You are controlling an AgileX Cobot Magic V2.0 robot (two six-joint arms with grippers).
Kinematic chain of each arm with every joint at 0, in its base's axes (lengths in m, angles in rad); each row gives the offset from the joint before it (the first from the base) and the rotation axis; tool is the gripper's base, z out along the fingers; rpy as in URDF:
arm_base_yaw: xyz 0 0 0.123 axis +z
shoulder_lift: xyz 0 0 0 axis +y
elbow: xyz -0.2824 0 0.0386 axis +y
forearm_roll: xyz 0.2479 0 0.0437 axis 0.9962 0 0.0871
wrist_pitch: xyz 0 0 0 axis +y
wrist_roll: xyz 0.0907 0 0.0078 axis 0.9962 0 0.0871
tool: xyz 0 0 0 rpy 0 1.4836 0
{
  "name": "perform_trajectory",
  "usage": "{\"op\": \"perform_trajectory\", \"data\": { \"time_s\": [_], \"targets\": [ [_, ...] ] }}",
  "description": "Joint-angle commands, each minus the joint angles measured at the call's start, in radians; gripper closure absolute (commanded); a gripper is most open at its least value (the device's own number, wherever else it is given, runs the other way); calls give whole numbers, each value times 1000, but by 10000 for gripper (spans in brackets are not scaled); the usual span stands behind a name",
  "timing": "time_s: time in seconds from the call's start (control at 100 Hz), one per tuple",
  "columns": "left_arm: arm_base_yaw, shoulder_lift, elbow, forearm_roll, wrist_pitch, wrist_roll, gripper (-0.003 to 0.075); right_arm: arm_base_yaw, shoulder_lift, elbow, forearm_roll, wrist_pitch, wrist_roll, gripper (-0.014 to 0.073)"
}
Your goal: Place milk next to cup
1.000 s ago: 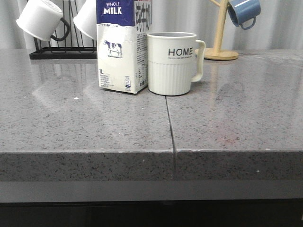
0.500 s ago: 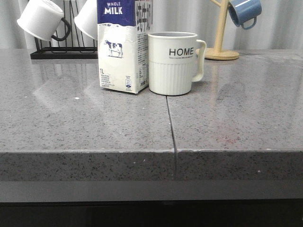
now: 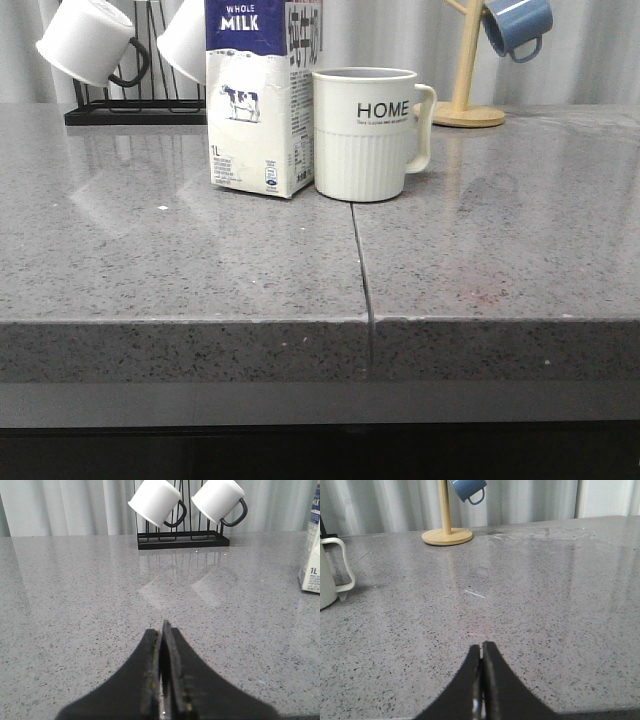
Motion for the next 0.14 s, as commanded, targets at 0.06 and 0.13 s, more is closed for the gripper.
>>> {"op": "perform_trajectory", "data": {
  "time_s": [0.06,0.13],
  "targets": [
    [2,-32,45,-1,-76,-6,741,-4,-19,-9,0,-73,-7,661],
    [2,-32,45,-1,-76,-6,741,-4,-19,-9,0,-73,-7,661]
  ]
}}
